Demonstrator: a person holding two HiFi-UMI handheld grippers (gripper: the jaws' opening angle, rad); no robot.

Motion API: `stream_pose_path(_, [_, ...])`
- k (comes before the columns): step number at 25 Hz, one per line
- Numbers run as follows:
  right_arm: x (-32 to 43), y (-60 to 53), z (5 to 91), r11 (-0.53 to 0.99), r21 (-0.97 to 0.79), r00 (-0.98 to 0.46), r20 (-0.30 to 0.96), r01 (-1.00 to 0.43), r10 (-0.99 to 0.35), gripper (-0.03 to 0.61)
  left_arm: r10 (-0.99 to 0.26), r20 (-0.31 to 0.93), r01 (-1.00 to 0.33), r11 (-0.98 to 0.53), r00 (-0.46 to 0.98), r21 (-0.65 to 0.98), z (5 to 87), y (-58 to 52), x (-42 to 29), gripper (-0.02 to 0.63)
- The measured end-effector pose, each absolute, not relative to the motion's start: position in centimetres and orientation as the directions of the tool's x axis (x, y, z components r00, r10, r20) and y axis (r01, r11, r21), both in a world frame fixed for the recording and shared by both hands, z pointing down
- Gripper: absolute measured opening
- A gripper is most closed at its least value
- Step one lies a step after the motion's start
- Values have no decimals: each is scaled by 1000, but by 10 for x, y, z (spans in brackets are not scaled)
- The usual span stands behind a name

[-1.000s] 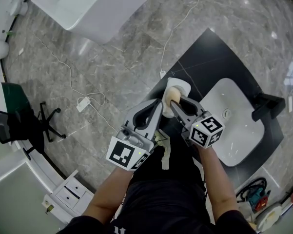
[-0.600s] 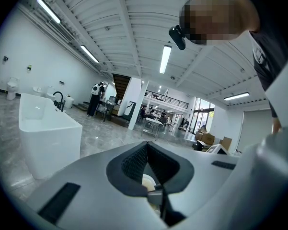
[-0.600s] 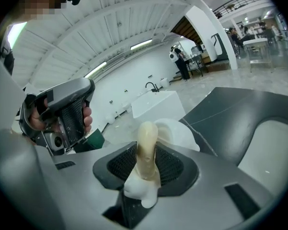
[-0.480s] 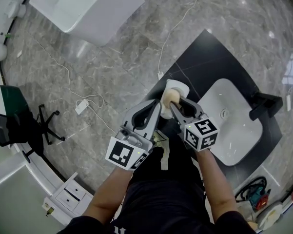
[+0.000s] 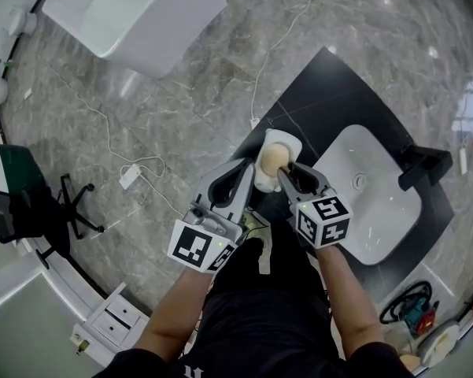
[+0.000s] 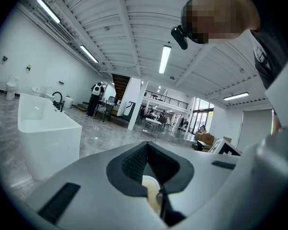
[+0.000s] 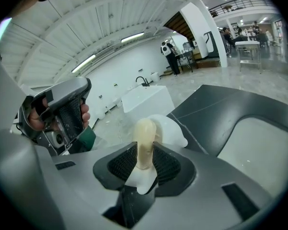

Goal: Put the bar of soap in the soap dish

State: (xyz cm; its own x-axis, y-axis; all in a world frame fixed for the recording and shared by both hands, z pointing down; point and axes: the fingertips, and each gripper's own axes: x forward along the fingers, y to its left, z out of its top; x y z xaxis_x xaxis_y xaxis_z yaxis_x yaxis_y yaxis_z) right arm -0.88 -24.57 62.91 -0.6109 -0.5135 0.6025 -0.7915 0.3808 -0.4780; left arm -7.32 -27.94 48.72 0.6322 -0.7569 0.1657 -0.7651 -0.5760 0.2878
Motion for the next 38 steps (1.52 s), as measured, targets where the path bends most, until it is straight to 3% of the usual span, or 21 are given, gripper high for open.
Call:
stream_pose_path(9, [-8, -232, 631, 376, -495, -621, 606, -784, -497, 101, -750, 177, -762, -580, 638, 288, 493, -279, -70, 6])
stream_pose_path(15, [-2, -238, 604, 401, -512, -646, 526, -760, -553, 100, -729, 211, -755, -590, 651, 287, 502, -273, -61, 6])
stream_pose_path(20, [-4, -242, 560, 451, -507, -670, 434, -735, -603, 97, -714, 225, -746, -605, 663, 277, 491, -264, -53, 6])
stream_pose_path(28, [-2, -239, 471, 532, -413, -664, 317, -739, -677, 38, -698, 227, -733, -630, 679, 255, 445, -239, -43, 7])
stream_pose_path(38, [-7, -195, 352, 627, -309, -687, 146, -715, -712, 22, -682, 142, -694, -682, 717, 229, 353, -195, -48, 7])
